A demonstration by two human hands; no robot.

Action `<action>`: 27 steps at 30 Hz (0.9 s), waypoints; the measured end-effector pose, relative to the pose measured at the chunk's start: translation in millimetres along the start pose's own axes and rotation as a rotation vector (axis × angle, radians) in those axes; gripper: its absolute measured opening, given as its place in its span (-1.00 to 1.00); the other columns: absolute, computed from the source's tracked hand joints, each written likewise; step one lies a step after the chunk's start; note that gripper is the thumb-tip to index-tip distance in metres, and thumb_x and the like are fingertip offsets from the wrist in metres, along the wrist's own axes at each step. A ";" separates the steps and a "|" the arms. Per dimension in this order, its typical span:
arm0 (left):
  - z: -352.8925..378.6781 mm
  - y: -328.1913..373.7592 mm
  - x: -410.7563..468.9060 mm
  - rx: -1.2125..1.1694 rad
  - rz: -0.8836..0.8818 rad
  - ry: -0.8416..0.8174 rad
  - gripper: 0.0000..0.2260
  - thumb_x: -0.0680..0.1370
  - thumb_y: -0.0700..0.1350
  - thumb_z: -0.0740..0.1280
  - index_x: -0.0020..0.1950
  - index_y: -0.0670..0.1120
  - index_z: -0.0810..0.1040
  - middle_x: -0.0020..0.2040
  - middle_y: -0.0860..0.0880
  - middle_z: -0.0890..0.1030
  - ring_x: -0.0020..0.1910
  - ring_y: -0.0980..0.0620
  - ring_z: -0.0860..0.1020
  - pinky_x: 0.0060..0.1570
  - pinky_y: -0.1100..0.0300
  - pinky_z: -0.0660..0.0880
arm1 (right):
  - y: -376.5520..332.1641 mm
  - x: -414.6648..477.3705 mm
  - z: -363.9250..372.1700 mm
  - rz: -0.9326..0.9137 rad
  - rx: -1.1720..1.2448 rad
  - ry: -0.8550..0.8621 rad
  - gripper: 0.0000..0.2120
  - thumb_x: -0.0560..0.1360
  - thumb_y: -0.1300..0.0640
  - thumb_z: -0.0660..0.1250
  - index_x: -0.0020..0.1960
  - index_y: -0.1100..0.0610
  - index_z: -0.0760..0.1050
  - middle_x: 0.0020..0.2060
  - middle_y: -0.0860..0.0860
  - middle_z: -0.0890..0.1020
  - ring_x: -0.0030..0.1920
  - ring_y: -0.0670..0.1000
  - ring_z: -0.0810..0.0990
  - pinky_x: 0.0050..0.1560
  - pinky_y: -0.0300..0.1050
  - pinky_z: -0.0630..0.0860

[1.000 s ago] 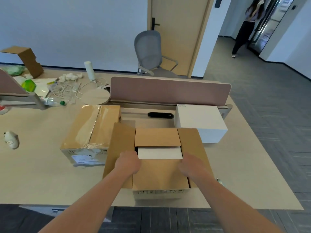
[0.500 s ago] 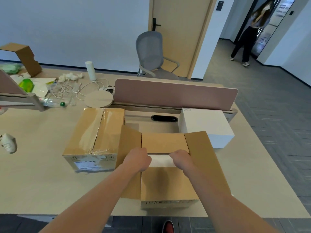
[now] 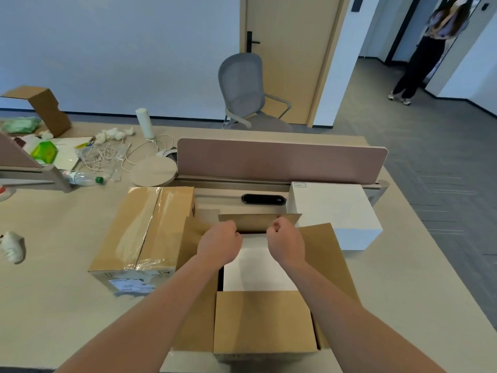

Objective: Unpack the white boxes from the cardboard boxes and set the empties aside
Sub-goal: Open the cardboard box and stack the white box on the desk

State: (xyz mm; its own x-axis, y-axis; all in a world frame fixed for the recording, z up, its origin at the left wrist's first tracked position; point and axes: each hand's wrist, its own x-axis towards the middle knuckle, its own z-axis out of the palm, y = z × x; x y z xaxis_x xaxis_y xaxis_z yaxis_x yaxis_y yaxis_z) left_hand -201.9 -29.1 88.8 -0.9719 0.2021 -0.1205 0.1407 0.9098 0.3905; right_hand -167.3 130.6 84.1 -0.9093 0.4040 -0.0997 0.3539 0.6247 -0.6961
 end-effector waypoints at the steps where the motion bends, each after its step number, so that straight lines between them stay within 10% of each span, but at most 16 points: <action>1: 1.1 3.5 6.4 0.000 -0.002 -0.024 -0.84 0.62 -0.08 0.15 -0.08 -0.05 0.47 -0.22 0.01 0.54 -0.28 0.06 0.53 -0.24 0.14 0.56 | 0.7 8.1 0.1 -0.025 -0.029 -0.056 -0.78 0.61 0.11 0.16 0.19 0.10 0.49 -0.09 -0.02 0.62 -0.12 0.02 0.56 -0.19 -0.07 0.46; 11: 48.6 13.9 66.9 -0.015 -0.064 -0.300 -0.71 0.61 -0.16 0.14 0.31 -0.15 0.44 0.25 -0.07 0.51 0.06 -0.05 0.51 0.04 0.09 0.48 | 42.6 88.5 29.8 -0.227 -0.345 -0.386 -0.56 0.64 0.13 0.09 0.51 0.08 0.34 0.51 0.00 0.33 0.51 0.05 0.26 0.48 0.03 0.27; 21: 60.0 11.4 87.2 -0.021 -0.218 -0.358 -0.69 0.56 -0.15 0.14 0.28 -0.08 0.46 0.08 -0.08 0.58 -0.04 -0.09 0.60 -0.01 -0.03 0.60 | 60.7 123.7 49.3 -0.320 -0.567 -0.338 -0.78 0.57 0.18 0.19 0.05 0.01 0.60 -0.08 0.00 0.63 -0.03 0.10 0.60 -0.13 -0.11 0.46; 27: 56.9 11.6 81.9 -0.135 -0.207 -0.344 -0.64 0.57 -0.20 0.14 0.35 -0.03 0.45 0.15 -0.07 0.57 -0.01 -0.11 0.58 0.04 0.00 0.55 | 53.2 128.4 52.2 -0.285 -0.595 -0.363 -0.85 0.51 0.26 0.23 -0.07 0.05 0.51 -0.17 0.02 0.60 -0.13 0.10 0.58 -0.11 -0.06 0.55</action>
State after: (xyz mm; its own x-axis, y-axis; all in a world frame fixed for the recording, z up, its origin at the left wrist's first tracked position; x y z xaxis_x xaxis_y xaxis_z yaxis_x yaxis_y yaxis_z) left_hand -269.2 18.7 31.5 -0.8542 0.1502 -0.4977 -0.0989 0.8930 0.4391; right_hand -276.7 180.9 -2.9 -0.9620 -0.0086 -0.2729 0.0591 0.9693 -0.2387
